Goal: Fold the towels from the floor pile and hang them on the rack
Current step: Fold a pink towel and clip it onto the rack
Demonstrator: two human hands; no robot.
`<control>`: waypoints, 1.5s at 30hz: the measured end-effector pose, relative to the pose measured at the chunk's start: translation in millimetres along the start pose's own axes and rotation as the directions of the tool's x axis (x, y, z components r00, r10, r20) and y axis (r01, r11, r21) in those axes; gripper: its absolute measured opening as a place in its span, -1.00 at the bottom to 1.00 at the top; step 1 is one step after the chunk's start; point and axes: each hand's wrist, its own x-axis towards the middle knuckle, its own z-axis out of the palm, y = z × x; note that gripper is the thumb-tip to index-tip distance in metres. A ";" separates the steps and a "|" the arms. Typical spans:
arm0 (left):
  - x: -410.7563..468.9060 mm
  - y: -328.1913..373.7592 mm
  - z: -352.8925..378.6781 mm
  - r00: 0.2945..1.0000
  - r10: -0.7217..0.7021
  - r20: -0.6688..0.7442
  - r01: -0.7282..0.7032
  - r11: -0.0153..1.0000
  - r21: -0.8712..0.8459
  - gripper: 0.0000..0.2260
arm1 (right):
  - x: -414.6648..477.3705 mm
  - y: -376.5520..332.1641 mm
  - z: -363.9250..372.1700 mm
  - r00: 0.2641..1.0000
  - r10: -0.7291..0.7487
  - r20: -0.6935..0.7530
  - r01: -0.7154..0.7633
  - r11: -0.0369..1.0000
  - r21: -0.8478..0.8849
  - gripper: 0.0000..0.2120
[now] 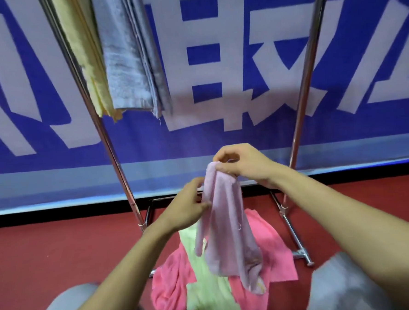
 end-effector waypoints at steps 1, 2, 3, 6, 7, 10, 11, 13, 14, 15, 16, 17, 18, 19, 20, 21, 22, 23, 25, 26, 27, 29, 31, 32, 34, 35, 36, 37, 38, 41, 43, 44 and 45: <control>1.9 8.4 -0.2 0.998 0.040 -0.049 -0.040 0.999 0.011 -0.56 | -1.7 2.1 -1.7 0.999 0.000 -0.049 0.003 0.998 0.061 -0.93; 5.6 13.5 -0.5 0.994 0.067 -0.082 -0.068 0.998 0.000 -0.55 | -3.0 5.3 -2.8 0.995 0.006 -0.101 0.006 0.993 0.116 -0.94; 9.8 16.6 -0.5 0.993 0.072 -0.093 -0.074 0.997 -0.025 -0.53 | -3.5 8.3 -3.9 0.989 0.015 -0.145 0.008 0.988 0.156 -0.95; 18.8 11.8 -0.5 0.998 0.025 -0.063 -0.027 0.999 -0.039 -0.45 | -0.1 5.6 -7.6 0.988 0.028 -0.153 0.002 0.982 0.191 -0.96; 19.6 9.8 0.4 0.999 0.013 -0.047 -0.015 0.999 -0.037 -0.41 | -0.2 2.1 -8.3 0.989 0.039 -0.145 -0.007 0.977 0.214 -0.96; 19.0 12.1 3.4 0.997 0.076 -0.024 -0.078 0.993 -0.092 -0.26 | -3.2 -5.9 -9.8 0.991 0.071 -0.113 -0.030 0.945 0.325 -0.96; 17.6 14.3 5.1 0.996 0.094 -0.015 -0.095 0.988 -0.118 -0.27 | -6.4 -8.1 -10.4 0.993 0.073 -0.098 -0.034 0.937 0.348 -0.96; 13.5 17.3 8.7 0.996 0.087 0.006 -0.085 0.983 -0.161 -0.44 | -13.0 -10.4 -12.9 0.992 0.077 -0.100 -0.036 0.931 0.364 -0.94; 10.3 17.9 11.0 0.997 0.073 0.019 -0.069 0.985 -0.156 -0.57 | -16.1 -11.0 -14.7 0.990 0.081 -0.119 -0.033 0.933 0.359 -0.92; 6.7 19.4 13.5 0.998 0.063 0.028 -0.059 0.990 -0.127 -0.68 | -18.4 -10.8 -16.7 0.986 0.084 -0.147 -0.027 0.934 0.355 -0.89; 3.6 21.2 15.2 0.997 0.064 0.037 -0.061 0.995 -0.081 -0.75 | -19.7 -9.8 -18.8 0.980 0.091 -0.179 -0.021 0.933 0.359 -0.87; 0.3 23.4 16.9 0.996 0.065 0.053 -0.063 0.997 -0.048 -0.78 | -21.0 -8.1 -20.3 0.971 0.107 -0.213 -0.021 0.929 0.368 -0.87; -2.5 23.7 18.1 0.996 0.059 0.067 -0.057 0.998 -0.032 -0.76 | -22.3 -6.1 -21.9 0.960 0.128 -0.249 -0.025 0.926 0.377 -0.87; -4.9 24.3 19.1 0.996 0.046 0.074 -0.044 0.999 -0.030 -0.72 | -22.9 -3.9 -23.7 0.947 0.149 -0.286 -0.031 0.924 0.380 -0.87; -6.6 24.6 19.6 0.997 0.031 0.076 -0.028 0.999 -0.033 -0.68 | -23.3 -1.7 -25.6 0.932 0.169 -0.320 -0.039 0.926 0.376 -0.88; -7.6 24.4 20.1 0.998 0.015 0.069 -0.012 0.999 -0.036 -0.67 | -23.2 0.5 -27.8 0.920 0.183 -0.347 -0.046 0.928 0.369 -0.88; -7.9 23.9 20.6 0.998 0.003 0.059 -0.001 0.999 -0.048 -0.69 | -22.6 3.0 -30.0 0.909 0.194 -0.370 -0.052 0.931 0.360 -0.87; -7.5 21.9 20.8 0.998 -0.005 0.055 0.009 0.998 -0.065 -0.74 | -21.7 5.1 -32.0 0.898 0.203 -0.390 -0.056 0.932 0.357 -0.87; -6.7 20.3 20.6 0.996 -0.017 0.082 0.026 0.995 -0.098 -0.86 | -18.6 8.7 -35.3 0.873 0.225 -0.432 -0.057 0.928 0.368 -0.86; -6.9 20.5 19.5 0.992 -0.022 0.122 0.036 0.993 -0.116 -0.90 | -17.1 9.5 -36.7 0.858 0.240 -0.454 -0.057 0.923 0.382 -0.85; -7.9 21.4 18.2 0.985 -0.017 0.173 0.042 0.989 -0.143 -0.89 | -15.8 9.5 -38.1 0.841 0.261 -0.474 -0.060 0.915 0.398 -0.84; -8.7 21.7 15.6 0.969 0.000 0.248 0.052 0.978 -0.203 -0.81 | -15.0 8.0 -40.1 0.806 0.313 -0.502 -0.089 0.903 0.419 -0.84; -9.7 22.8 14.8 0.972 -0.008 0.233 0.059 0.976 -0.211 -0.80 | -15.9 7.6 -40.1 0.778 0.353 -0.520 -0.135 0.902 0.410 -0.84; -10.0 23.7 14.6 0.978 -0.024 0.205 0.063 0.980 -0.186 -0.81 | -16.1 8.6 -39.9 0.764 0.368 -0.530 -0.158 0.903 0.400 -0.83; -10.9 23.6 14.7 0.986 -0.059 0.153 0.073 0.993 -0.088 -0.84 | -16.4 12.1 -38.8 0.744 0.381 -0.548 -0.205 0.912 0.355 -0.84; -11.6 23.6 14.9 0.988 -0.073 0.139 0.081 0.995 -0.053 -0.86 | -16.3 15.3 -37.8 0.739 0.379 -0.557 -0.232 0.919 0.318 -0.86; -12.6 24.0 15.2 0.988 -0.086 0.127 0.094 0.994 -0.056 -0.88 | -15.8 18.3 -36.8 0.741 0.372 -0.559 -0.254 0.926 0.279 -0.88; -13.8 25.3 16.2 0.989 -0.098 0.110 0.110 0.988 -0.105 -0.90 | -15.0 21.1 -34.9 0.750 0.364 -0.552 -0.273 0.931 0.243 -0.89; -15.5 27.3 17.6 0.990 -0.110 0.085 0.124 0.974 -0.191 -0.90 | -13.9 23.0 -32.6 0.766 0.352 -0.538 -0.285 0.936 0.206 -0.90; -17.6 35.3 21.5 0.988 -0.156 -0.023 0.129 0.885 -0.446 -0.89 | -8.6 24.3 -24.4 0.822 0.279 -0.496 -0.299 0.953 0.040 -0.91; -17.3 38.9 22.1 0.977 -0.201 -0.076 0.129 0.831 -0.541 -0.89 | -7.9 22.2 -20.6 0.859 0.220 -0.463 -0.287 0.955 -0.079 -0.90; -16.8 39.0 21.7 0.967 -0.236 -0.095 0.139 0.802 -0.581 -0.90 | -8.5 21.6 -19.2 0.880 0.196 -0.434 -0.276 0.952 -0.129 -0.90; -16.1 38.3 20.8 0.955 -0.278 -0.104 0.153 0.762 -0.629 -0.89 | -9.5 21.4 -18.0 0.900 0.178 -0.398 -0.262 0.950 -0.167 -0.90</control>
